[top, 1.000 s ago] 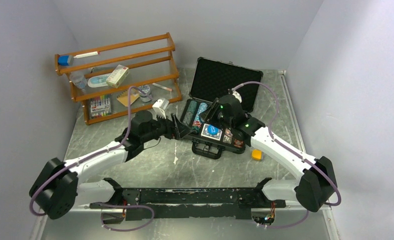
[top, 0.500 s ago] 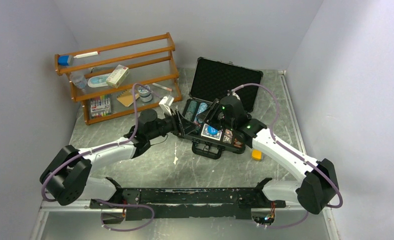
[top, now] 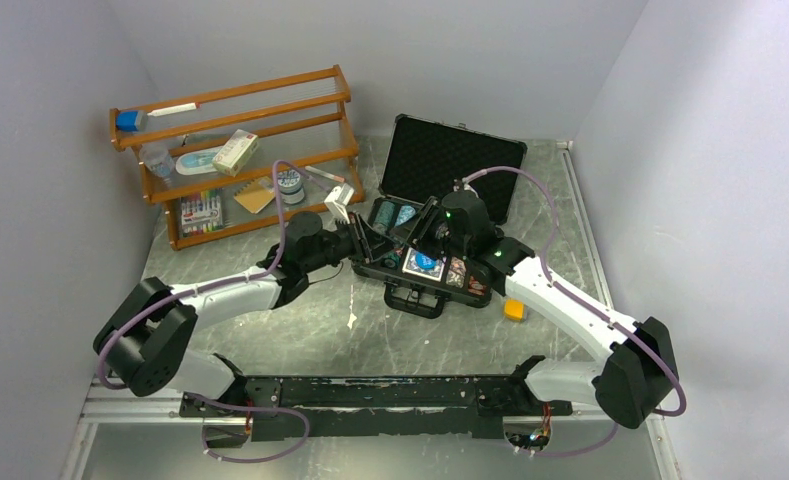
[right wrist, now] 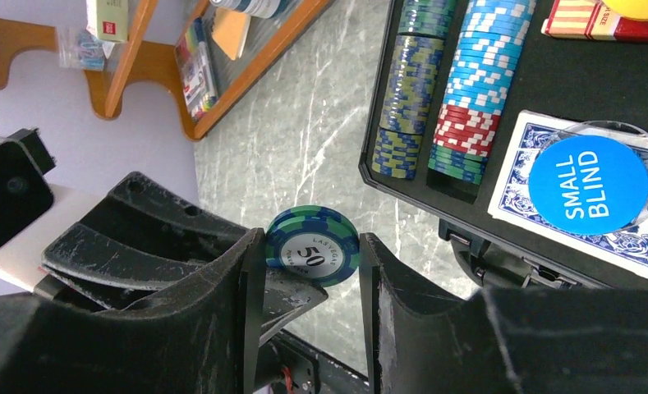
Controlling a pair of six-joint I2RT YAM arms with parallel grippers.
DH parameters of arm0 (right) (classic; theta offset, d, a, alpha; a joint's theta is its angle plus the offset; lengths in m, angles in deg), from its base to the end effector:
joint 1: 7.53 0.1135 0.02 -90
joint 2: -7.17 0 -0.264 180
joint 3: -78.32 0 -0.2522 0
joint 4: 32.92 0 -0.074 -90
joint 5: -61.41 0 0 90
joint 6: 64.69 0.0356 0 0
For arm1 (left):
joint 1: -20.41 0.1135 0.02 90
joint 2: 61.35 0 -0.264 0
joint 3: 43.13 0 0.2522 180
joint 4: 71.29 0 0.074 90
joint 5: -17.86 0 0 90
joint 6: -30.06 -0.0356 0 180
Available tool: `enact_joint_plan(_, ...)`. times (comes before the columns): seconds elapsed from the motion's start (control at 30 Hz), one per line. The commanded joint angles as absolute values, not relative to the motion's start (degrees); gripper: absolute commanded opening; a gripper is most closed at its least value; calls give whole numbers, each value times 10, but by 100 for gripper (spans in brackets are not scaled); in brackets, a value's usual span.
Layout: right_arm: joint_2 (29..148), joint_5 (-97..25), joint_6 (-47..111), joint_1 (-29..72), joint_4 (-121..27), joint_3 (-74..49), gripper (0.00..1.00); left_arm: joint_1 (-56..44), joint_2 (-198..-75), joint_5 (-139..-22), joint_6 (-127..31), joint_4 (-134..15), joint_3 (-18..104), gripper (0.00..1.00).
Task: Pack up texas hold em set
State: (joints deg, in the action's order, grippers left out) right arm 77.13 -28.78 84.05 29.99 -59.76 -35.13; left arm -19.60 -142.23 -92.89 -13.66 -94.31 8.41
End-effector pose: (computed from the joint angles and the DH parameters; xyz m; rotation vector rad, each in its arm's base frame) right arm 0.2188 0.1682 0.2913 0.4152 2.2281 0.9720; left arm 0.2252 -0.2055 0.2388 0.2033 1.8791 -1.3912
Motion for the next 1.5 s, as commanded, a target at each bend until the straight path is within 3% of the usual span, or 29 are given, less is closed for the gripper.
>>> enact_joint_plan(0.0, 772, -292, 841, 292, -580, -360, 36, -200, -1419, -916, -144, -990, 95, 17)
enact_joint_plan(0.07, 775, -287, 826, 289, -584, -351, 38, -200, -1412, -913, -160, -995, 89, 8)
enact_joint_plan(0.13, 781, -284, 802, 278, -601, -329, 45, -200, -1398, -910, -191, -978, 85, 7)
enact_joint_plan(0.27, 792, -283, 758, 252, -631, -283, 67, -200, -1366, -936, -296, -917, 90, 7)
enact_joint_plan(0.37, 783, -284, 738, 228, -630, -274, 72, -200, -1349, -959, -390, -819, 114, 7)
enact_joint_plan(0.63, 743, -309, 727, 132, -627, -320, 74, -226, -1361, -970, -726, -446, 273, 7)
enact_joint_plan(0.9, 710, -356, 732, 55, -641, -396, 73, -263, -1535, -916, -886, -184, 464, 7)
enact_joint_plan(1.2, 672, -385, 718, 1, -643, -433, 73, -280, -1658, -816, -886, -138, 538, 7)
enact_joint_plan(1.47, 677, -412, 717, -11, -628, -442, 72, -286, -1687, -774, -881, -134, 563, 7)
